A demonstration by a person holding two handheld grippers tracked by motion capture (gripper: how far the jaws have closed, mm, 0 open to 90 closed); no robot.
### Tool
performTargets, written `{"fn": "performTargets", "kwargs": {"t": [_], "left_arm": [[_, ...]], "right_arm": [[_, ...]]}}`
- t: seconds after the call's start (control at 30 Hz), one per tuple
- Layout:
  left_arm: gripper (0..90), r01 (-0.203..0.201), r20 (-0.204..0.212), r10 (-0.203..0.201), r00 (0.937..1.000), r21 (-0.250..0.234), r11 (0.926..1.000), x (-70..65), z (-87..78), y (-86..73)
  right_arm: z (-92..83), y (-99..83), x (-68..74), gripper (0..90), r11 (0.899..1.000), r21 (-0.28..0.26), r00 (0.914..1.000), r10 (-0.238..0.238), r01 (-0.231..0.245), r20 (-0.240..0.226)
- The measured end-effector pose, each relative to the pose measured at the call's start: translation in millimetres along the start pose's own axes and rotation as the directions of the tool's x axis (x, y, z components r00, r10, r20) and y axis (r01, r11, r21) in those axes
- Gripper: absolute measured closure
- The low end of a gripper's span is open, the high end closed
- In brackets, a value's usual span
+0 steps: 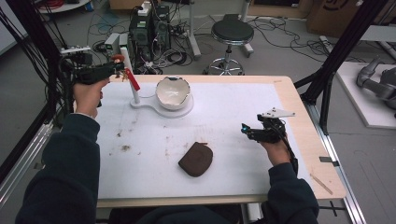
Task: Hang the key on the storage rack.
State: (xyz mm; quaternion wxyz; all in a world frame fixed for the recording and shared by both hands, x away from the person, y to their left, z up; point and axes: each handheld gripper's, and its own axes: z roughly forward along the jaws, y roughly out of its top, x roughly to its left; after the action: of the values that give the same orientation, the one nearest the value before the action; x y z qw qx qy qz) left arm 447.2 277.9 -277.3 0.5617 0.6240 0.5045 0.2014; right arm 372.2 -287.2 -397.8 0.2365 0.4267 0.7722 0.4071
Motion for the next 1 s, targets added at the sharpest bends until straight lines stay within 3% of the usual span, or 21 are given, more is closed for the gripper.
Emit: {"fn": "performTargets", "kwargs": {"t": [0.17,0.4,0.53,0.7,0.87,1.0], "left_arm": [[53.4,0.043,-0.010,-0.044,0.9990,-0.104,0.9936,11.0,-11.4,-8.9],[46.3,0.007,-0.025,-0.011,0.9996,-0.157,0.9875,16.9,-36.0,-18.9],[45.4,-0.026,-0.014,0.024,0.9996,-0.170,0.9852,16.0,-48.9,-36.3],[35.9,-0.077,0.005,0.079,0.9968,-0.179,0.9808,12.5,-58.9,-66.4],[18.2,-0.155,-0.002,0.158,0.9875,-0.182,0.9710,4.6,-64.6,-98.4],[18.2,-0.198,-0.013,0.199,0.9799,-0.177,0.9639,-0.2,-69.3,-122.8]], "right_arm": [[0.1,0.1,0.5,21.6,1.000,0.003,1.0000,0.000,0.000,0.001],[0.5,0.2,1.2,21.6,1.000,0.003,1.0000,0.000,0.000,-0.001],[0.3,0.2,1.0,21.6,1.000,0.005,1.0000,-0.004,0.004,-0.001],[0.7,0.4,1.6,21.6,1.000,0.005,1.0000,-0.001,0.001,0.001],[1.9,0.7,2.4,21.6,1.000,0.007,1.0000,-0.008,0.008,-0.003],[3.9,1.0,3.0,21.6,1.000,0.010,0.9998,-0.019,0.019,-0.006]]}}
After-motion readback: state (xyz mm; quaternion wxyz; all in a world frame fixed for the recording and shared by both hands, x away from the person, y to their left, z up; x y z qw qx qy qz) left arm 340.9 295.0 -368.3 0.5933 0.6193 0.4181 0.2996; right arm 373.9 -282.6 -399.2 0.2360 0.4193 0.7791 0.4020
